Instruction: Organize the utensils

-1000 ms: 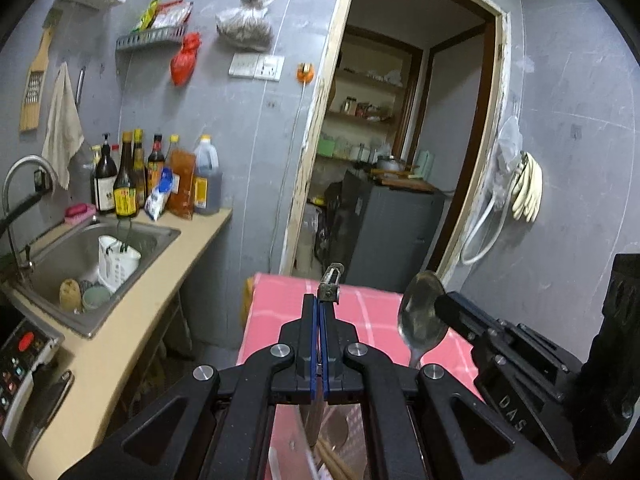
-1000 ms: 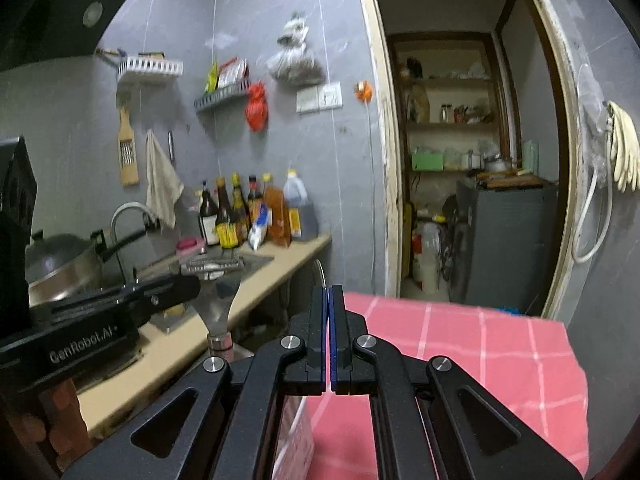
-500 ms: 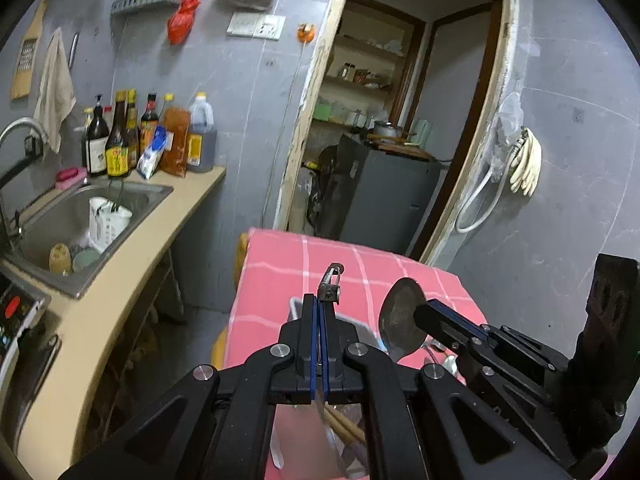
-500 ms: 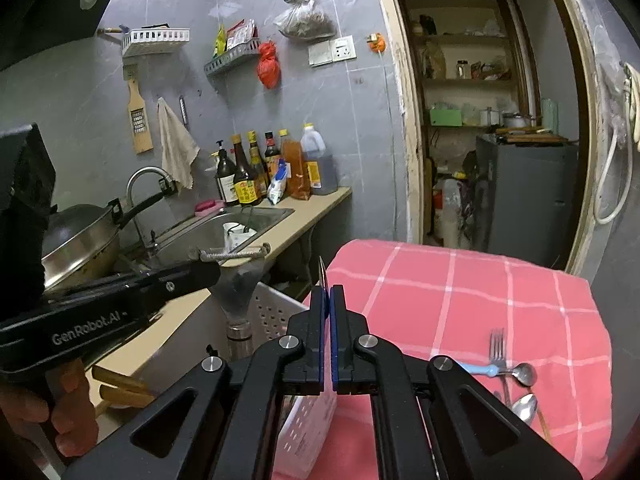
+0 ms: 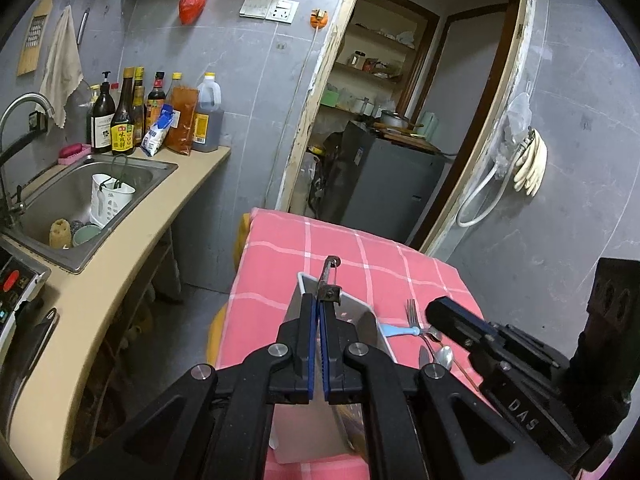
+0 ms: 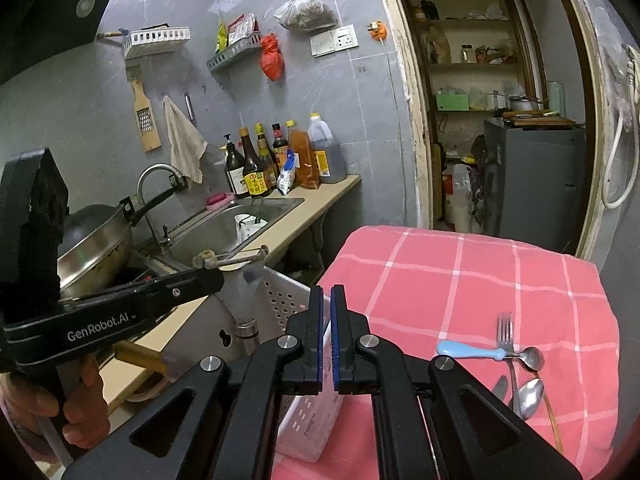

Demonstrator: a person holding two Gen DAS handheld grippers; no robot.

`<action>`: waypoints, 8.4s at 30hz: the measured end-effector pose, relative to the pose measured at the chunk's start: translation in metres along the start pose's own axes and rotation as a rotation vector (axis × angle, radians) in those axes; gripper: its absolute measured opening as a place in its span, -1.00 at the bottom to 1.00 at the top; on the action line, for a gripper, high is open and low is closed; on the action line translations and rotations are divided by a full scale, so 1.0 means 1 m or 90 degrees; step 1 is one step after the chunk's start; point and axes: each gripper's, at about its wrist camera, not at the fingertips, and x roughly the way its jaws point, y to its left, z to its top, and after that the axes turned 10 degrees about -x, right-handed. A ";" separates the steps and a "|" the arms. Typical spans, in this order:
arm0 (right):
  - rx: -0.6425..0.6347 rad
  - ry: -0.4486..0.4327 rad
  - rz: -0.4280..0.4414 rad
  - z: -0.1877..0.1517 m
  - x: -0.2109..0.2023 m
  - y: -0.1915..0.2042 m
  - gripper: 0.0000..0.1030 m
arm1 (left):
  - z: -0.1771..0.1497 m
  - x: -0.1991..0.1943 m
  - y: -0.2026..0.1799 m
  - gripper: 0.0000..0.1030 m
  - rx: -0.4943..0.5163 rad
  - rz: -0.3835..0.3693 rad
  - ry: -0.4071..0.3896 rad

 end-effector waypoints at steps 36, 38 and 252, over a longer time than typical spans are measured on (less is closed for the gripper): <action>0.047 -0.028 -0.195 -0.032 -0.143 -0.125 0.92 | -0.031 -0.032 -0.111 1.00 0.094 -0.048 -0.078; 0.052 -0.012 -0.203 -0.037 -0.146 -0.138 0.92 | -0.037 -0.025 -0.124 1.00 0.112 -0.054 -0.067; 0.098 0.078 -0.221 -0.059 -0.128 -0.203 0.97 | -0.046 0.034 -0.164 1.00 0.140 -0.043 0.033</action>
